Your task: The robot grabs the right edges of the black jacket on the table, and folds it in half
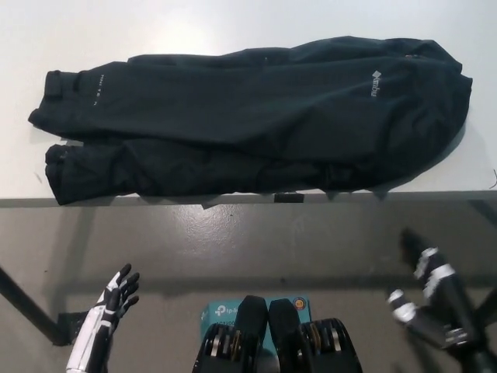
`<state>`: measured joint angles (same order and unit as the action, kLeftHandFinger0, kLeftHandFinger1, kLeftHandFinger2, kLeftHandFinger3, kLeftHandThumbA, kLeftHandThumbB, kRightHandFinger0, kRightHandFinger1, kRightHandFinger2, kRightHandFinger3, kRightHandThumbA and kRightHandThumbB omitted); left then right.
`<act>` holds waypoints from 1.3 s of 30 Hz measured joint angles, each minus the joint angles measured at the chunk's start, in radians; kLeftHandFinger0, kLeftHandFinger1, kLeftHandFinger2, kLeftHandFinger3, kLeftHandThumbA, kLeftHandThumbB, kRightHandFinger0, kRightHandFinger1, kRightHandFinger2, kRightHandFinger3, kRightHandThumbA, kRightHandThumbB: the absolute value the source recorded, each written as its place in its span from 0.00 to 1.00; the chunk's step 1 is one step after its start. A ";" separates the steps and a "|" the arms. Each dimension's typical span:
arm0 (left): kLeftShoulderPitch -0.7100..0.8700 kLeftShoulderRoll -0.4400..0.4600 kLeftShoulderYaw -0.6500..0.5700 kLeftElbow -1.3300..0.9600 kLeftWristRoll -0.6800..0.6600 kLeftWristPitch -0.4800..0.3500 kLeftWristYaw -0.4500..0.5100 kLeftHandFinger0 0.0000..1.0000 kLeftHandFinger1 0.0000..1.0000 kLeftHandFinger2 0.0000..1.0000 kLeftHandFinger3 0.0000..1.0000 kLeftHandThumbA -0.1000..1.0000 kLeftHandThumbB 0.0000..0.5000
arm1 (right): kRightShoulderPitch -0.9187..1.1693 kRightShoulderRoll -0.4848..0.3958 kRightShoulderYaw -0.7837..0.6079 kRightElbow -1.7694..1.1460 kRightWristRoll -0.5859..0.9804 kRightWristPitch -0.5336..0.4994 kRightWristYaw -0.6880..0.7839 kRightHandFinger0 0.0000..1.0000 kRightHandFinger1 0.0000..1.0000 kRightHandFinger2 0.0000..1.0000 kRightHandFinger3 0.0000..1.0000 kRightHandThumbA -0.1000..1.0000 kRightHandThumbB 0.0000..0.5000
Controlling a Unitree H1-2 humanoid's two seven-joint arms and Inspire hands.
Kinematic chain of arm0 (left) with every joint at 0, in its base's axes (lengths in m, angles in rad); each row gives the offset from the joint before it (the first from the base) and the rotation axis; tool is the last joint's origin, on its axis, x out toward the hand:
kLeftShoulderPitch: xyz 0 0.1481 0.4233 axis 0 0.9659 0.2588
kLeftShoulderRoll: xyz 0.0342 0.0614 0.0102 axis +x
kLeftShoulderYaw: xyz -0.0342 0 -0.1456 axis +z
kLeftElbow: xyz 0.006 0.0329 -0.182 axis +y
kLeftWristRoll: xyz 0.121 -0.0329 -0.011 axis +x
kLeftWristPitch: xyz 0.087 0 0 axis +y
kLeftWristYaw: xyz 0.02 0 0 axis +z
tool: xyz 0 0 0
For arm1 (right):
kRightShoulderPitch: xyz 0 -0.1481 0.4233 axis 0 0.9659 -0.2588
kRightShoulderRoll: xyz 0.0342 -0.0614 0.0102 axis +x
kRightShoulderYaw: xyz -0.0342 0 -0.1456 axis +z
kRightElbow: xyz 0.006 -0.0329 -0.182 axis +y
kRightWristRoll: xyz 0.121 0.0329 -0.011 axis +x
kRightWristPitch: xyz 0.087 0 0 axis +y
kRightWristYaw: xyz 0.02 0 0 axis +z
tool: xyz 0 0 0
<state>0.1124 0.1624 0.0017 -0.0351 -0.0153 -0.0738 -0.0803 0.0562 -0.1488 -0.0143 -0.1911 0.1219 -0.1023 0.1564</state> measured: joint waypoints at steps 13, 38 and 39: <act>-0.028 -0.034 0.011 -0.058 -0.020 0.001 0.000 1.00 1.00 1.00 1.00 1.00 0.30 | -0.203 -0.020 -0.221 -0.207 0.245 0.135 -0.076 1.00 1.00 1.00 1.00 0.95 0.43; -0.040 -0.062 0.040 -0.098 -0.048 -0.023 0.001 1.00 1.00 1.00 1.00 1.00 0.39 | -0.659 -0.041 -0.440 0.507 0.592 0.341 -0.112 1.00 1.00 1.00 1.00 0.92 0.40; -0.039 -0.062 0.043 -0.098 -0.049 -0.025 0.001 1.00 1.00 1.00 1.00 1.00 0.39 | -0.664 -0.041 -0.440 0.525 0.592 0.341 -0.107 1.00 1.00 1.00 1.00 0.92 0.41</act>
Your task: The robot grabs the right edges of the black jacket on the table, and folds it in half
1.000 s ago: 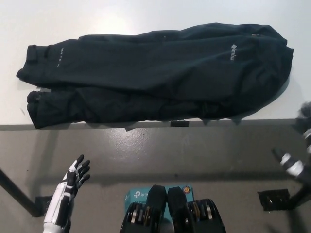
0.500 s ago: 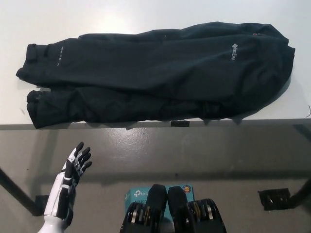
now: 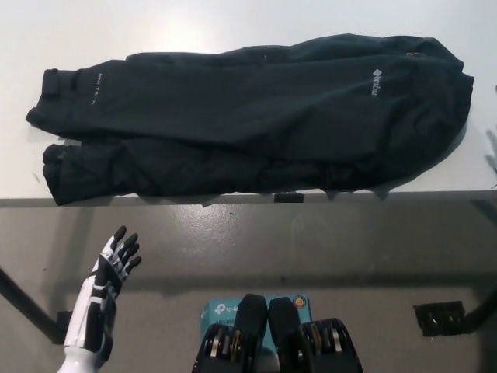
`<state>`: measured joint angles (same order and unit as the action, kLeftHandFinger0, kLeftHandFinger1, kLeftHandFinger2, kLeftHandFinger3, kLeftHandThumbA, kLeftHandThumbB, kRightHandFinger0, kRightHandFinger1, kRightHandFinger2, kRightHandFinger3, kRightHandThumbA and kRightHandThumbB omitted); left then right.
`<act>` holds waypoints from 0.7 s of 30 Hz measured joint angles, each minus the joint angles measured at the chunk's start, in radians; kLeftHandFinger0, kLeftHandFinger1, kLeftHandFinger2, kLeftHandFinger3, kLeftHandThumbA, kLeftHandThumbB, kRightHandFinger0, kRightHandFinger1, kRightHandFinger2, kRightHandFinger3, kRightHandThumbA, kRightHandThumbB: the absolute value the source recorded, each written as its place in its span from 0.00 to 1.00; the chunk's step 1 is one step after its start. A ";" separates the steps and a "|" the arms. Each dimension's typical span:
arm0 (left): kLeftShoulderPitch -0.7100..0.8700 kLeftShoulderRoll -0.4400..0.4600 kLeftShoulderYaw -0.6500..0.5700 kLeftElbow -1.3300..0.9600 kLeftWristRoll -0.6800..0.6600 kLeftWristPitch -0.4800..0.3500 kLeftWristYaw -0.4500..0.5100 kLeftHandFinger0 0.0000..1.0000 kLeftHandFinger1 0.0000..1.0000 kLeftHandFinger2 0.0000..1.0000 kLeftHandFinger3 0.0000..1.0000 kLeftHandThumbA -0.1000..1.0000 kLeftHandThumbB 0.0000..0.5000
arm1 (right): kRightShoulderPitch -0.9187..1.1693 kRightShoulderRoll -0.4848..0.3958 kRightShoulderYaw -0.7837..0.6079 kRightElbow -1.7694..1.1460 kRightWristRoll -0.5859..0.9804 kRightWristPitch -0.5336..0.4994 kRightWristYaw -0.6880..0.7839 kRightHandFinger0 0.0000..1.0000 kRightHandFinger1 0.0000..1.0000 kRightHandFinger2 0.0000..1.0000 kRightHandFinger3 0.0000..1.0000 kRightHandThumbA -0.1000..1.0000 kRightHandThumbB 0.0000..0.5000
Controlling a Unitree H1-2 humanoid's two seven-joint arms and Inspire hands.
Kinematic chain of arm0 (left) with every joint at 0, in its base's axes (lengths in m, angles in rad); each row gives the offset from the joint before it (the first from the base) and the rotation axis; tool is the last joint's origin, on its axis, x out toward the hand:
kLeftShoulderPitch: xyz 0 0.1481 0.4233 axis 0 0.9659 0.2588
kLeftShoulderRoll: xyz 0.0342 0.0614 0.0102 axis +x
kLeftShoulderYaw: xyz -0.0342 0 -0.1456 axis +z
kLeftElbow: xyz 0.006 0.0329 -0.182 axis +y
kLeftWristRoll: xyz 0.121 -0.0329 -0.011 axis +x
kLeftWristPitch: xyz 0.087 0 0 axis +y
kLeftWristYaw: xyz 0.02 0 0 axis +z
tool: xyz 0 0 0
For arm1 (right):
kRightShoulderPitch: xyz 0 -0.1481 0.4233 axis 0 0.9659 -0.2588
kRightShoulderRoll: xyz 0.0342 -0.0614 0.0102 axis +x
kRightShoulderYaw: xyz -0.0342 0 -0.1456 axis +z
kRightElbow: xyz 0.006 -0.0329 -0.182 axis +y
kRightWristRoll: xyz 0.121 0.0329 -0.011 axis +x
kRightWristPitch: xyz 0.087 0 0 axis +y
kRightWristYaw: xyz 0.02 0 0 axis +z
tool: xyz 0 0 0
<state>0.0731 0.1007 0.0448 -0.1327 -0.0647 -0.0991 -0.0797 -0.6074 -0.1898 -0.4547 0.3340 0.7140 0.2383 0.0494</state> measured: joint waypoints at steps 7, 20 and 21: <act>0.006 0.000 0.013 0.000 -0.006 -0.013 0.000 1.00 1.00 1.00 1.00 1.00 0.41 | -0.023 0.001 0.000 0.136 -0.005 -0.013 0.022 1.00 1.00 1.00 1.00 0.93 0.40; 0.031 -0.001 0.022 0.000 -0.007 -0.036 0.000 1.00 1.00 1.00 1.00 1.00 0.47 | -0.022 0.001 0.022 0.203 -0.035 -0.070 0.069 1.00 1.00 1.00 1.00 0.97 0.41; 0.031 -0.001 0.023 0.000 -0.008 -0.037 0.000 1.00 1.00 1.00 1.00 1.00 0.45 | -0.022 0.001 0.022 0.205 -0.037 -0.074 0.071 1.00 1.00 1.00 1.00 0.97 0.41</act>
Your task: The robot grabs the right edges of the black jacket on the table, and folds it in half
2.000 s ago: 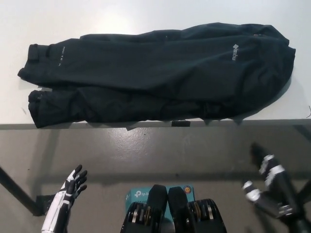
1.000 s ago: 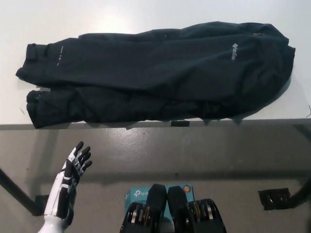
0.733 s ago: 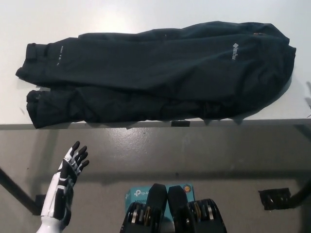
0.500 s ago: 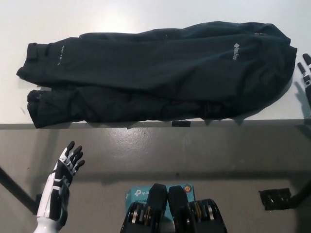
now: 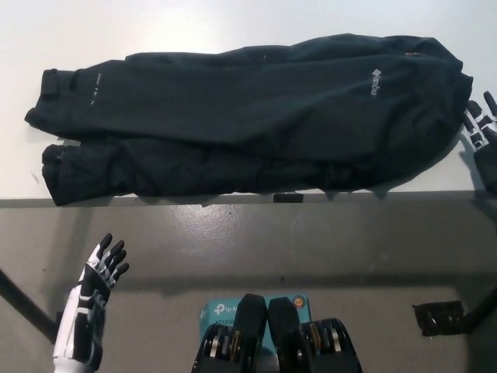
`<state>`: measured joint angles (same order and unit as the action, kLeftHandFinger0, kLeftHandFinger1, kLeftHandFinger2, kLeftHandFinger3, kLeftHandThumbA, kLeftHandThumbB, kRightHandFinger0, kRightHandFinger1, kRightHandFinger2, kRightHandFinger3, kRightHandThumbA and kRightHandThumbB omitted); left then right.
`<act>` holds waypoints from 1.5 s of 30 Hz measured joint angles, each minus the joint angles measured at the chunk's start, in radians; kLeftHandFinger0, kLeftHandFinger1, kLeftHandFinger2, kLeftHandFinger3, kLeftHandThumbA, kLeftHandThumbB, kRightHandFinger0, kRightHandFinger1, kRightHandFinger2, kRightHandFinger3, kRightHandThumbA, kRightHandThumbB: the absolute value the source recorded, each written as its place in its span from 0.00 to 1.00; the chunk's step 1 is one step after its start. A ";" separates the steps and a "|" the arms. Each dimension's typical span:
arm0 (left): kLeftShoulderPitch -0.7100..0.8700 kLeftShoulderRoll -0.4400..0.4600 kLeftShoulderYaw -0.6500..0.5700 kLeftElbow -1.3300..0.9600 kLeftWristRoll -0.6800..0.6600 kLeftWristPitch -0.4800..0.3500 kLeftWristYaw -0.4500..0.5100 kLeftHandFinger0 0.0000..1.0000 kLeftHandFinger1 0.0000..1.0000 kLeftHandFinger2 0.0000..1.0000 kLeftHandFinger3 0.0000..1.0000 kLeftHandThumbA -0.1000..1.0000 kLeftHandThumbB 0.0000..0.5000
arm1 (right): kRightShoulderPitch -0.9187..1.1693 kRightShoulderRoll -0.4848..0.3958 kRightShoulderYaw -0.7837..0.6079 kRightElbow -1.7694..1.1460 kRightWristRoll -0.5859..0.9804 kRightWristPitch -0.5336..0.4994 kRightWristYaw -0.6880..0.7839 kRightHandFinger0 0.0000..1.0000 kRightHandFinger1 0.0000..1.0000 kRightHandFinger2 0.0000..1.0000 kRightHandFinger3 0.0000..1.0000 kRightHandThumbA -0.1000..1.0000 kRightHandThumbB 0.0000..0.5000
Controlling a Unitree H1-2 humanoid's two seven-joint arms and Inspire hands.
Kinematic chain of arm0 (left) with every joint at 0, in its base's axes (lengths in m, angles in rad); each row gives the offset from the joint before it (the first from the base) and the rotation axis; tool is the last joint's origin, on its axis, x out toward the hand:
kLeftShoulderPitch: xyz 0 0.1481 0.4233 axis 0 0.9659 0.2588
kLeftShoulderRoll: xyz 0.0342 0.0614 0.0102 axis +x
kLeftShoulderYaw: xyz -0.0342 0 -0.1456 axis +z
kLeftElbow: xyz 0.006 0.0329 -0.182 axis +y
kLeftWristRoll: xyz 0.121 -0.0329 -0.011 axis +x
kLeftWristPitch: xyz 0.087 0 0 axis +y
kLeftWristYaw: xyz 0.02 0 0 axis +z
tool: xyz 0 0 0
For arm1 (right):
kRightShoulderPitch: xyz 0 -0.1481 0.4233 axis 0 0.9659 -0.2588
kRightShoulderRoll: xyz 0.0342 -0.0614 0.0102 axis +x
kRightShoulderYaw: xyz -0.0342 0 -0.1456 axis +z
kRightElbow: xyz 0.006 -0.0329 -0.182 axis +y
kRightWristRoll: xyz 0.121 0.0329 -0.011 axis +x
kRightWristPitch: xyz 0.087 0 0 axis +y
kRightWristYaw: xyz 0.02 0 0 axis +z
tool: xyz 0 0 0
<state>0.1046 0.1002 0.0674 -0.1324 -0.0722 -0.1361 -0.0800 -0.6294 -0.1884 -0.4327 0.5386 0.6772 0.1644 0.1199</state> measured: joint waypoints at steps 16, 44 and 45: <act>0.002 0.000 0.001 0.000 -0.002 -0.006 0.000 1.00 1.00 1.00 1.00 1.00 0.45 | 0.000 0.000 -0.002 0.038 -0.020 -0.021 0.014 1.00 1.00 1.00 1.00 1.00 0.36; -0.003 0.000 0.002 0.000 -0.016 -0.011 0.000 1.00 1.00 1.00 1.00 1.00 0.43 | -0.023 0.007 0.016 0.178 -0.074 -0.079 0.030 1.00 1.00 1.00 1.00 0.98 0.45; -0.003 0.001 0.002 0.000 -0.016 -0.011 0.000 1.00 1.00 1.00 1.00 1.00 0.43 | -0.025 0.014 0.015 0.178 -0.073 -0.078 0.033 1.00 1.00 1.00 1.00 0.98 0.45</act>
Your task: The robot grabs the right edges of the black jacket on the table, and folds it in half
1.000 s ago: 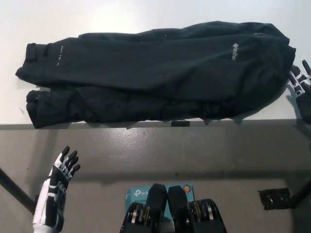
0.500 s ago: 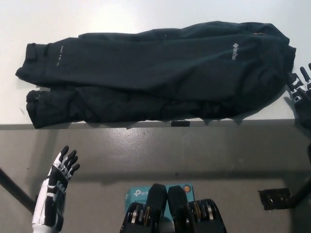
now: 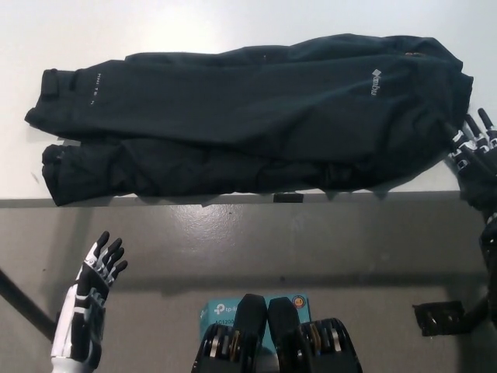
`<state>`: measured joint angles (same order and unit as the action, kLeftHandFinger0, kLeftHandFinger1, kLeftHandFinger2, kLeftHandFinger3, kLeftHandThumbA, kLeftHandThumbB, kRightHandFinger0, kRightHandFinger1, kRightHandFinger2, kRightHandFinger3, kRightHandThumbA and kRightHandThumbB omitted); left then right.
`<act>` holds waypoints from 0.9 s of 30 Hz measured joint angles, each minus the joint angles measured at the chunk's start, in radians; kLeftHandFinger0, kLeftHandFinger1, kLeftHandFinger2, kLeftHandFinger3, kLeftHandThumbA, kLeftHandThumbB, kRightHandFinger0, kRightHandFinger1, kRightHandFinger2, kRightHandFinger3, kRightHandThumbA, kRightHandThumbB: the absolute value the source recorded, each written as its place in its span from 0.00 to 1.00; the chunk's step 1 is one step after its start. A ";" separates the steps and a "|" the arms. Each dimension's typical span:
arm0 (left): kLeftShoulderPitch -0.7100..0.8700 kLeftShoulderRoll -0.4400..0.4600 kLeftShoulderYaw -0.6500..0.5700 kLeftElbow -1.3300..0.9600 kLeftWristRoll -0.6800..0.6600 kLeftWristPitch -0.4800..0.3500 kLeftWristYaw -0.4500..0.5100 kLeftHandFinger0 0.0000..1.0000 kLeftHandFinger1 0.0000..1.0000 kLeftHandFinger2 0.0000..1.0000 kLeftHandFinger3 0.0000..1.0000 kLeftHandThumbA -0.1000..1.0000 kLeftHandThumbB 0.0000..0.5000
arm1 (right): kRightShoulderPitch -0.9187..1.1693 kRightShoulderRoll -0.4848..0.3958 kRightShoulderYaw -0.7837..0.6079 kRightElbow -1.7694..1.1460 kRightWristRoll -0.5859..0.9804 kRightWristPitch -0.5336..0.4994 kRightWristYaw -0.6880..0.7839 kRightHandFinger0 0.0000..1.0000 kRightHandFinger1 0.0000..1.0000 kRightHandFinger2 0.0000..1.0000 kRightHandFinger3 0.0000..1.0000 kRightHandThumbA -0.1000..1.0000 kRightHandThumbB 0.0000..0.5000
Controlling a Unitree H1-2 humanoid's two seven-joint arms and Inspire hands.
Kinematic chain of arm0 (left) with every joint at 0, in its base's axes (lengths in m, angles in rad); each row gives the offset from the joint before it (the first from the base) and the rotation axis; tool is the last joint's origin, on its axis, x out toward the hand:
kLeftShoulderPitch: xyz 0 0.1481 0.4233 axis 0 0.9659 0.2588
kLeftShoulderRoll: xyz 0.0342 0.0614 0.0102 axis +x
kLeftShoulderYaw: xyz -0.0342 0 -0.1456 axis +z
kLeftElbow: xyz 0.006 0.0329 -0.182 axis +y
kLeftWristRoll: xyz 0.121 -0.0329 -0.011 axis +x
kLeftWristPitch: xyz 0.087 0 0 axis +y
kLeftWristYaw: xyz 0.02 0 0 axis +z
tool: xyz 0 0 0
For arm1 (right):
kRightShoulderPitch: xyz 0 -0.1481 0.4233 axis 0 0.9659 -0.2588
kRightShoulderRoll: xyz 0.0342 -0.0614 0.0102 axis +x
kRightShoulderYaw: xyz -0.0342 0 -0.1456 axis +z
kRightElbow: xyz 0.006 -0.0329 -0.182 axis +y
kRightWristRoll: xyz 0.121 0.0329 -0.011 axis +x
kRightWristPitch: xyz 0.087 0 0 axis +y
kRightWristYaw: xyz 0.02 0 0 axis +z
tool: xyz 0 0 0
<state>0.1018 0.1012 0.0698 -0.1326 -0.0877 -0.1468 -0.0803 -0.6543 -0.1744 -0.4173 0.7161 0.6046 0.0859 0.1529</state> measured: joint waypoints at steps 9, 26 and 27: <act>-0.009 0.002 -0.001 0.000 0.002 0.000 0.000 1.00 1.00 1.00 1.00 1.00 0.39 | -0.054 0.041 -0.023 0.008 0.038 0.015 0.011 1.00 1.00 1.00 1.00 0.99 0.54; -0.007 0.005 -0.001 0.000 0.001 0.000 -0.001 1.00 1.00 1.00 1.00 1.00 0.35 | -0.206 0.077 -0.272 0.162 0.245 0.206 -0.027 0.00 0.05 0.45 0.83 0.00 0.20; -0.007 0.005 -0.001 0.000 0.001 0.000 -0.001 1.00 1.00 1.00 1.00 1.00 0.37 | -0.212 0.077 -0.278 0.168 0.250 0.210 -0.029 0.00 0.09 0.48 0.97 0.00 0.18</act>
<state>0.0946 0.1067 0.0686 -0.1329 -0.0865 -0.1467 -0.0812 -0.8659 -0.0976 -0.6951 0.8843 0.8546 0.2960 0.1235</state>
